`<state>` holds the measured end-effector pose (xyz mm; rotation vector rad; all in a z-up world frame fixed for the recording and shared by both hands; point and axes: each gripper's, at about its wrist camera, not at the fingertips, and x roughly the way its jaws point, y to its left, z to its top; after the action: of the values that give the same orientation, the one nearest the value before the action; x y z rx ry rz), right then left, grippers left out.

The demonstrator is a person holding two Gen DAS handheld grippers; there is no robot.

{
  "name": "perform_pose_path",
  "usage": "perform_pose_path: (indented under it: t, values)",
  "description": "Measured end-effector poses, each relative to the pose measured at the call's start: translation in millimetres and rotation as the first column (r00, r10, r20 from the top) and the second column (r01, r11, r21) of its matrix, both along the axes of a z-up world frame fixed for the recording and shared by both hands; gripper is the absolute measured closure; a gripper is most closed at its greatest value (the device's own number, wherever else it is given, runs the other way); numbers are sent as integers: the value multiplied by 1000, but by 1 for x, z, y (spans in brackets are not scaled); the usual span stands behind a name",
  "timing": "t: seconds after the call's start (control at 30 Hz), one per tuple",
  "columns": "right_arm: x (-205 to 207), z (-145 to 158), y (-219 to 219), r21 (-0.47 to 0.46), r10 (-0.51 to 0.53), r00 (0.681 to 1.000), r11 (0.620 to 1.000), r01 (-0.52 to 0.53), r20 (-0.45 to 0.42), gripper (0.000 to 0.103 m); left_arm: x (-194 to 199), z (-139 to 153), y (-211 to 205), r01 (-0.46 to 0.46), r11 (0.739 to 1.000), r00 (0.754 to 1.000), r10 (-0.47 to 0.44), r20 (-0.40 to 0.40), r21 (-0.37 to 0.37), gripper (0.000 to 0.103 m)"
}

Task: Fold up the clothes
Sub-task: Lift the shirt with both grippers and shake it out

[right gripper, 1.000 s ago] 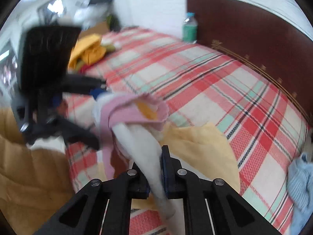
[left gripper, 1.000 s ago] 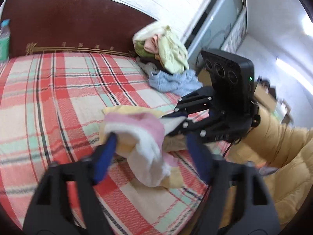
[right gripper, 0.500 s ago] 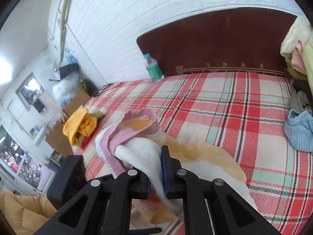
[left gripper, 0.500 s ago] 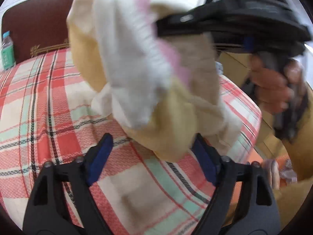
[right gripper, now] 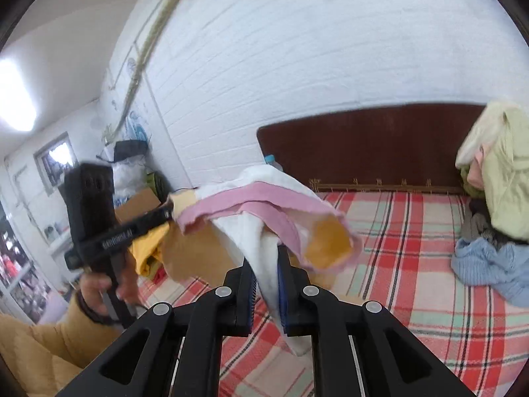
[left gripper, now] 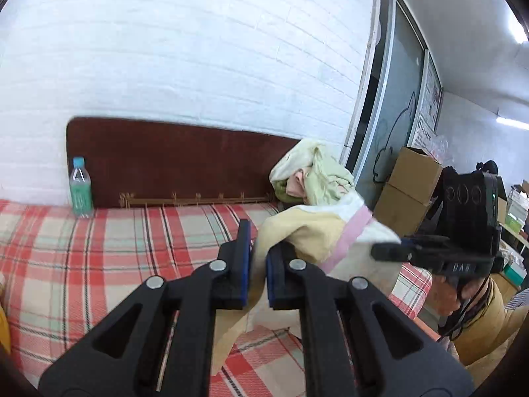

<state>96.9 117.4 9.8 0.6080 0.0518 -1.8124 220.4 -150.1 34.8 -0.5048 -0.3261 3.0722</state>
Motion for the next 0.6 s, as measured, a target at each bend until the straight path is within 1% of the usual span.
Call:
perform_pose_path:
  t: [0.03,0.07,0.1,0.13,0.17,0.27,0.33,0.4,0.43,0.47,0.53,0.6]
  values:
    - [13,-2,-5,10,25,999,1000,-25,-23,85,4,5,1,-10,999,1000,10,3,-33,94]
    - [24,-10,-14,37,66,997,997,-64,-34,78,6,3,-1,-17,999,1000,18,21,-51,94]
    - [35,-22,-24,80,100,994,992,-96,-46,73,7,-1,-5,-24,998,999,27,43,-63,94]
    - [46,-34,-35,122,134,989,984,-126,-57,65,7,-14,-13,-36,998,996,41,81,-58,94]
    - [55,-47,-46,167,169,984,973,-157,-58,63,7,-29,-22,-49,998,991,54,119,-51,94]
    - [64,-89,-65,286,253,967,927,-244,7,63,19,-84,-39,-89,996,970,89,227,-14,94]
    - [58,-103,-62,312,272,962,913,-262,14,63,27,-120,-50,-117,993,948,109,299,8,94]
    - [41,-107,-52,308,255,967,918,-251,26,60,34,-157,-62,-147,989,920,127,370,28,94]
    - [30,-108,-49,308,237,971,922,-235,33,55,39,-173,-67,-163,986,907,136,397,34,94]
    - [19,-110,-49,325,217,976,921,-213,25,47,44,-180,-69,-172,985,905,146,400,31,94]
    - [3,-116,-54,371,196,981,911,-178,-12,39,50,-190,-73,-163,985,907,131,400,47,93]
    - [-5,-125,-67,427,216,976,886,-180,-37,38,53,-189,-68,-142,989,909,112,401,45,90]
